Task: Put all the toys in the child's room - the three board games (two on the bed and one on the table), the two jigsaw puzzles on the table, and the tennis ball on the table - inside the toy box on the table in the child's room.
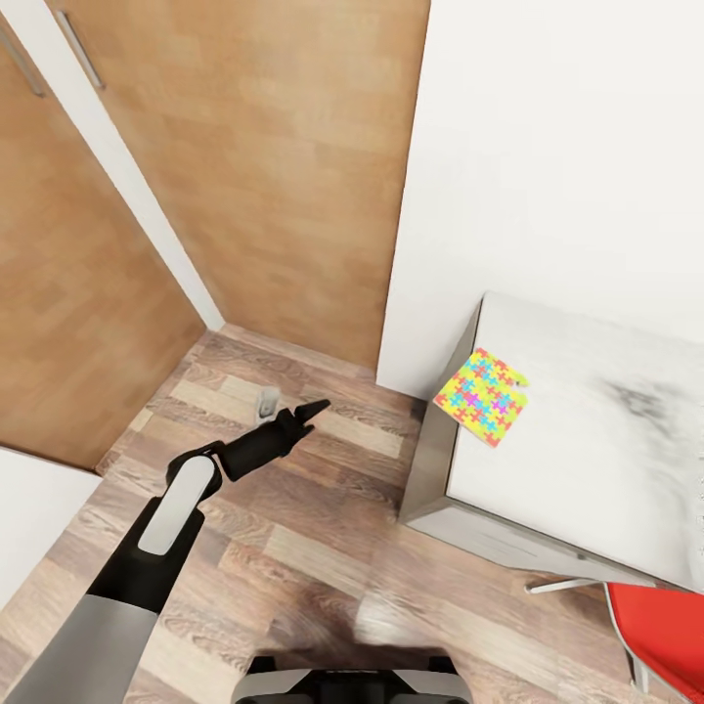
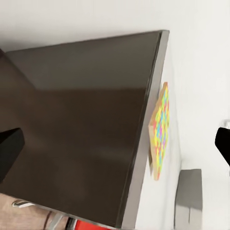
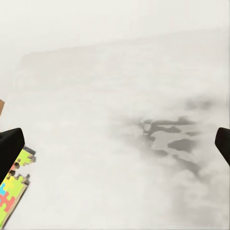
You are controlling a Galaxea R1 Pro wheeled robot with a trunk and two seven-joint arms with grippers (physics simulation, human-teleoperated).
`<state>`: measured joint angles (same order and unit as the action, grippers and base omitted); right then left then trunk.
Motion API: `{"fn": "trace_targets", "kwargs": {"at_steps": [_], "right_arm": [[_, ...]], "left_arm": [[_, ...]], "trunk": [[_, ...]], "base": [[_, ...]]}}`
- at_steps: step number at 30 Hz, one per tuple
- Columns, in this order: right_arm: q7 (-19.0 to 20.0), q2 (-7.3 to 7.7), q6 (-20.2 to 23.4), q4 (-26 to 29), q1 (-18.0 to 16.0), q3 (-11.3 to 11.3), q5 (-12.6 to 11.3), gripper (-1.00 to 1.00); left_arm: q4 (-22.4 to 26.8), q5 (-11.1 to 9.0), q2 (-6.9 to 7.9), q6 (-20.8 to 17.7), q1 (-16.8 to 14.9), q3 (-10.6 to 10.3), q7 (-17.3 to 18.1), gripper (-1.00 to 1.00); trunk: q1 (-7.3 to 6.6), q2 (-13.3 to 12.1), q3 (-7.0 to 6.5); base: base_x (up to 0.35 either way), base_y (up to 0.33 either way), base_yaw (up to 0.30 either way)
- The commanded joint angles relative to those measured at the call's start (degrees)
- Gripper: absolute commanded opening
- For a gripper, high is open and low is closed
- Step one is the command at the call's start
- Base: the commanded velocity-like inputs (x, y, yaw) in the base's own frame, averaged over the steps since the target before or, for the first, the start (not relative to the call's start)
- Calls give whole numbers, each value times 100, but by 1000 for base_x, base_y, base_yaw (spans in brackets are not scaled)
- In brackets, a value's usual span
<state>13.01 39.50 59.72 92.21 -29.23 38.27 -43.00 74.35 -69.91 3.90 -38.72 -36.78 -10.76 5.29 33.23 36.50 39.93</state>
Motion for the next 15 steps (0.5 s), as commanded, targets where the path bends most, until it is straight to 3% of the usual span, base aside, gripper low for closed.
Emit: {"fn": "trace_targets", "kwargs": {"at_steps": [1, 15], "right_arm": [[72, -6, 28, 3, -5, 0, 56, 100], [125, -50, 28, 17, 4, -19, 55, 100]], "left_arm": [[-8, 18, 8, 34, -1, -6, 15, 100], [-33, 60, -17, 184, 2, -26, 20, 100]], "trunk": [[2, 6, 5], [2, 6, 5]], "base": [[0, 0, -77], [0, 0, -28]]}}
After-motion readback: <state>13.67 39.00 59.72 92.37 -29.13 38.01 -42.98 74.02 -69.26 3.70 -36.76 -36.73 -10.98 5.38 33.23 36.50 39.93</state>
